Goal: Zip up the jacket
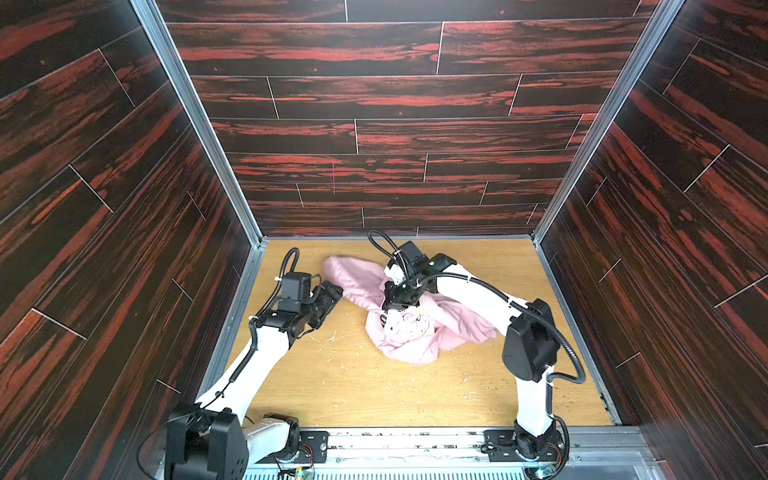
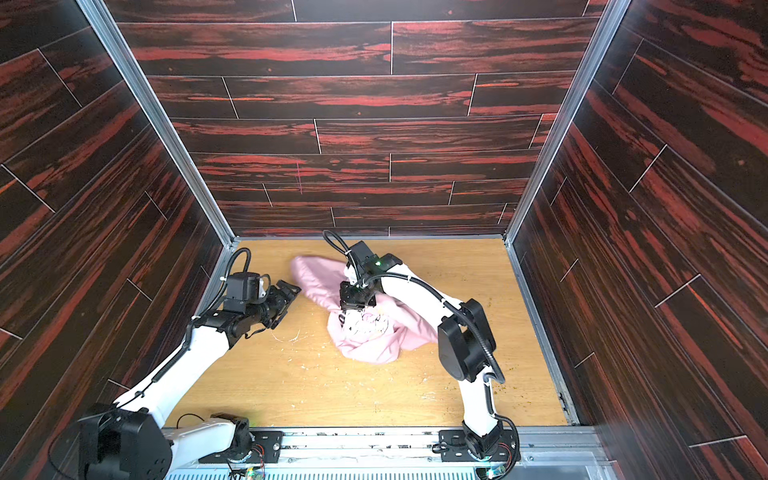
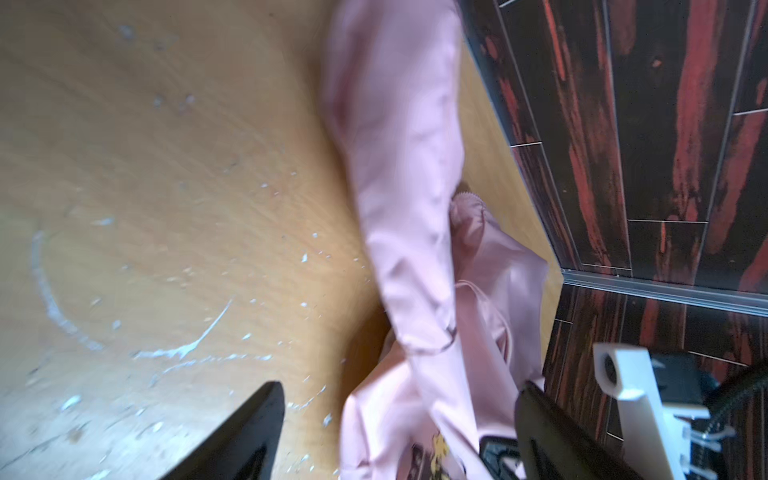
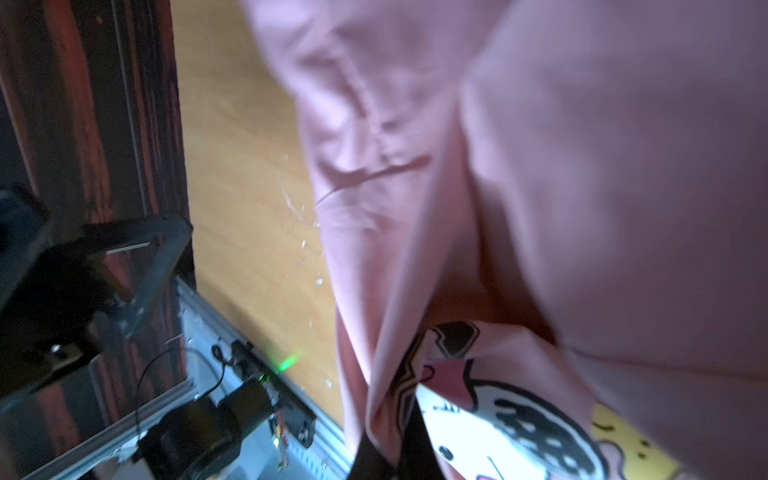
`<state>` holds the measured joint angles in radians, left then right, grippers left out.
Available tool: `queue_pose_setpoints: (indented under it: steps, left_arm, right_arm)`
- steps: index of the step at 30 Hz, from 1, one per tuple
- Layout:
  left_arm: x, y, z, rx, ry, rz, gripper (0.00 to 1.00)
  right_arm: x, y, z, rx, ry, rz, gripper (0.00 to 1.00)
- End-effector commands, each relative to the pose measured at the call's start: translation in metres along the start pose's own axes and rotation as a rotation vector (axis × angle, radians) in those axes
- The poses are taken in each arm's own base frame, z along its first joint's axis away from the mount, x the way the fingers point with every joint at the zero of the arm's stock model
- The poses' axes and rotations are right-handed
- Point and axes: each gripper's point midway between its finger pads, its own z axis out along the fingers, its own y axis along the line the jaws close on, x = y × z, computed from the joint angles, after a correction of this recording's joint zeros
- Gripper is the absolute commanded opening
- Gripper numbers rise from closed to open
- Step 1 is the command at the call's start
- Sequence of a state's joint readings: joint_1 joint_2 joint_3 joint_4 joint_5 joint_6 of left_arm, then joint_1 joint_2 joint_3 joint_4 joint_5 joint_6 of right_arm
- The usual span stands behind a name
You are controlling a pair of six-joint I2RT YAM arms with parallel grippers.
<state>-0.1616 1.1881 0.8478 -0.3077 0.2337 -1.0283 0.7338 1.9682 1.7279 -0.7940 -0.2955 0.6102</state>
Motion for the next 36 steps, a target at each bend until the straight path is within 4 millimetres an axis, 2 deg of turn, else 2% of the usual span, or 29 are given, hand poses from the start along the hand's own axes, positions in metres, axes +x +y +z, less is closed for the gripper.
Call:
queue_pose_setpoints:
  steps: [1,3,6,10,13,15,17,20,22,27,31,36]
  left_arm:
    - [0.002,0.013,-0.005,-0.065,0.01,0.023,0.92]
    - [0.002,0.014,0.001,-0.08,0.035,0.024,0.93]
    - [0.006,0.016,0.013,-0.096,0.101,0.001,0.93]
    - [0.02,0.036,0.019,-0.162,0.176,-0.088,0.92]
    - [0.029,0.059,0.007,-0.223,0.176,-0.157,0.92]
    - [0.034,0.064,-0.003,-0.215,0.178,-0.193,0.92]
    - [0.043,0.073,-0.014,-0.23,0.189,-0.221,0.93]
    - [0.06,0.085,-0.02,-0.224,0.221,-0.273,0.94]
    - [0.075,0.099,-0.019,-0.231,0.252,-0.312,0.94]
    - [0.084,0.122,-0.001,-0.204,0.229,-0.349,0.95]
    - [0.08,0.126,0.014,-0.207,0.221,-0.334,0.95]
    - [0.064,0.121,0.033,-0.168,0.17,-0.334,0.95]
  right_arm:
    - [0.0,0.005,-0.039,-0.03,-0.074,0.036,0.3]
    - [-0.004,0.005,-0.062,-0.01,-0.137,0.023,0.53]
    - [-0.008,-0.004,-0.086,0.066,-0.199,0.007,0.66]
    - [-0.003,-0.021,-0.103,0.183,-0.21,-0.001,0.69]
    - [0.009,-0.038,-0.107,0.248,-0.214,0.019,0.69]
    - [0.022,-0.048,-0.107,0.266,-0.208,0.056,0.69]
    - [0.042,-0.057,-0.104,0.27,-0.2,0.098,0.69]
    - [0.076,-0.066,-0.1,0.29,-0.19,0.139,0.69]
    - [0.099,-0.068,-0.096,0.296,-0.183,0.152,0.7]
    - [0.149,-0.075,-0.069,0.277,-0.109,0.165,0.71]
    - [0.168,-0.085,-0.052,0.273,-0.054,0.157,0.73]
    - [0.168,-0.083,-0.035,0.248,-0.018,0.101,0.74]
